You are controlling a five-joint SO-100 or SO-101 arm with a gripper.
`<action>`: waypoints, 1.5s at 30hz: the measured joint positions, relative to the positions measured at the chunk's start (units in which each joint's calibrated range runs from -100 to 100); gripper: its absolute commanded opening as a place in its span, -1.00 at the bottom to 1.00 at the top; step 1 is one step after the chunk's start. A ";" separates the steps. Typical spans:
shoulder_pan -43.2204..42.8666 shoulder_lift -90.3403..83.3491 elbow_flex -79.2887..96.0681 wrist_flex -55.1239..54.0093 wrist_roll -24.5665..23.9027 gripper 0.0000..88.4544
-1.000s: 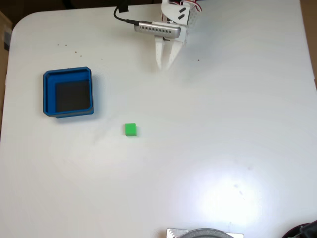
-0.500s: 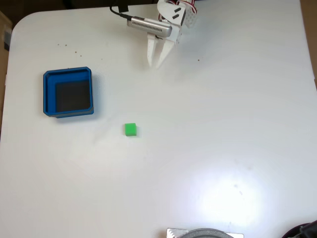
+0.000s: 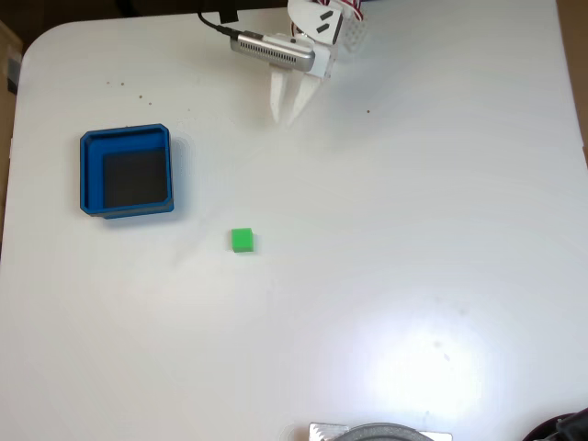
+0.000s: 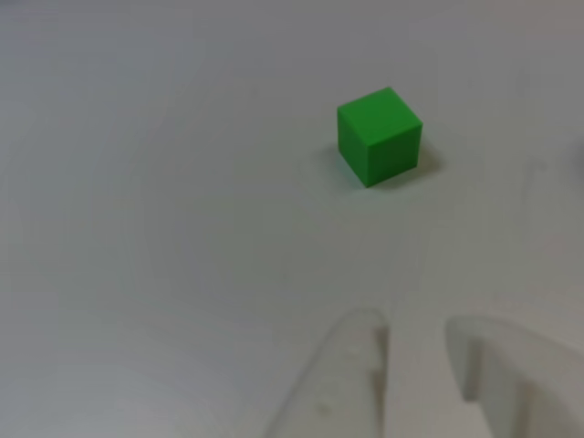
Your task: Pick up green cube and drop it in the blue box
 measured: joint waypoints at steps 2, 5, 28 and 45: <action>0.00 3.43 -3.49 0.00 0.00 -0.95; 0.00 9.61 -8.68 0.00 0.00 -0.95; 0.00 47.79 -44.47 0.00 0.05 -0.95; 0.00 77.11 -72.39 0.00 0.10 -0.95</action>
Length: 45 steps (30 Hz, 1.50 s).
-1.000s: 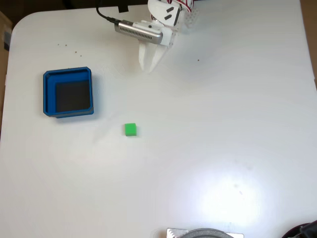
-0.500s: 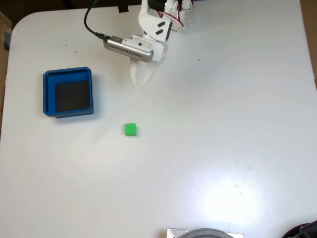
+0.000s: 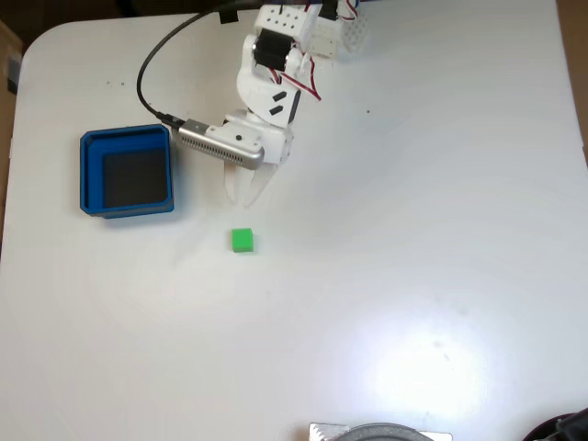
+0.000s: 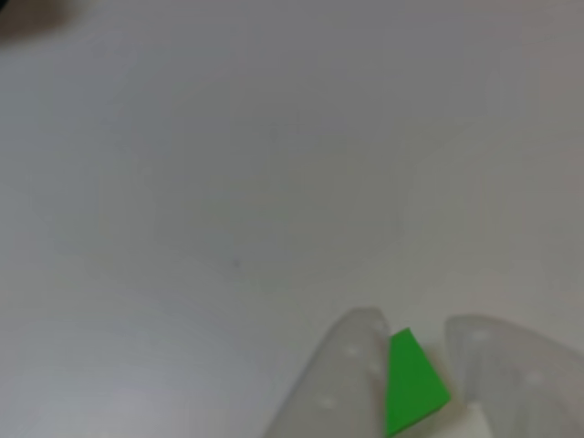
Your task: Pick up green cube and drop it in the blue box
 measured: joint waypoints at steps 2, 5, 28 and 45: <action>0.00 2.34 -1.88 0.00 0.10 -0.95; 0.00 5.35 -3.58 0.00 0.10 -0.95; 1.21 19.47 -29.26 26.73 0.15 -0.95; 1.21 28.82 -38.39 32.27 0.29 -0.95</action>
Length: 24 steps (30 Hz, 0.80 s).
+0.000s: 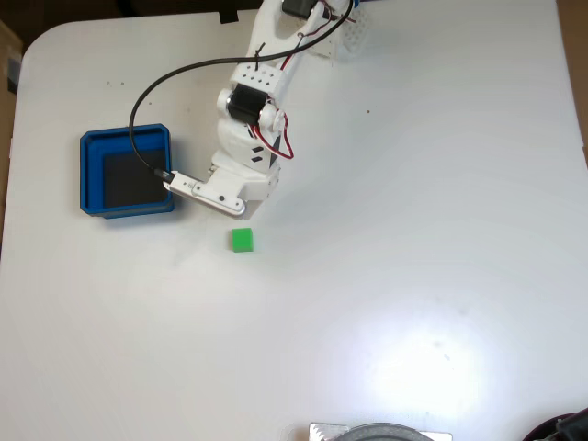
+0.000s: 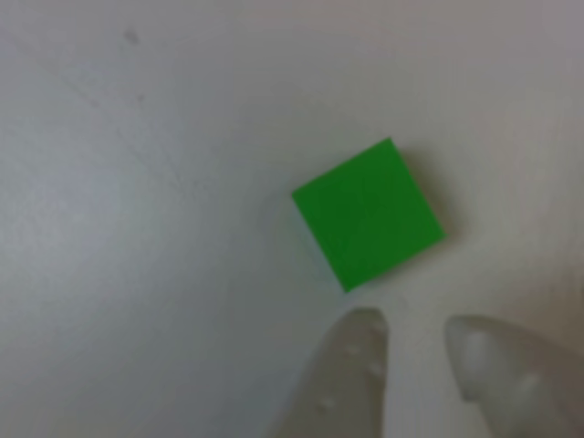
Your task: Pick up green cube and drop it in the blue box
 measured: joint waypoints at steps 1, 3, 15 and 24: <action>0.00 0.00 0.00 0.00 0.00 -0.95; 0.00 0.00 -0.09 0.00 0.00 -0.95; 0.00 0.00 -0.18 0.00 -0.44 -0.95; 0.00 0.00 -0.18 0.00 -0.98 -0.95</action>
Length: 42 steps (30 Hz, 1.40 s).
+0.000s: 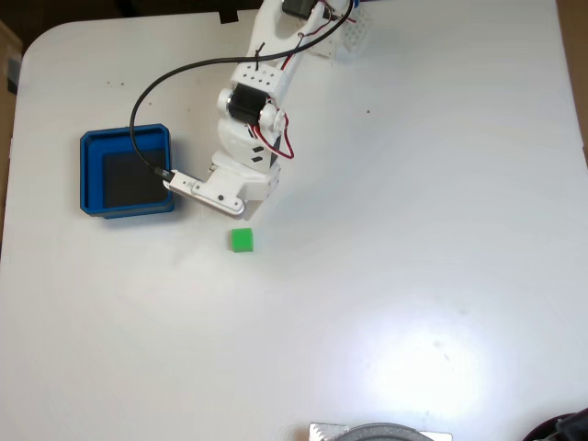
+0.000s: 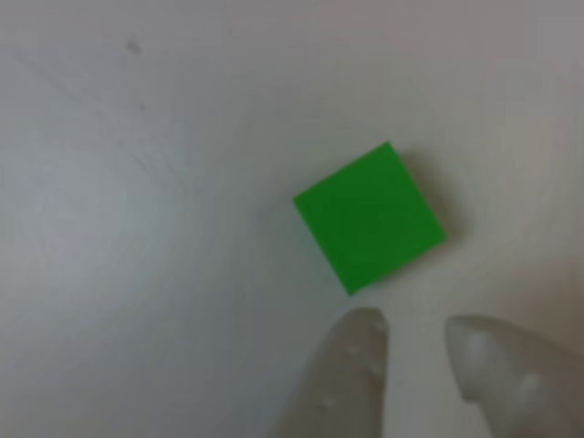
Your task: Pick up green cube and drop it in the blue box
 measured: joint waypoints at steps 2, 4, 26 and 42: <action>0.00 0.00 0.00 0.00 -1.32 -0.95; 0.00 0.00 0.00 0.00 -3.57 -0.95; 0.00 0.00 0.00 0.00 -20.37 -0.95; -0.28 0.00 0.00 0.17 -20.42 -0.41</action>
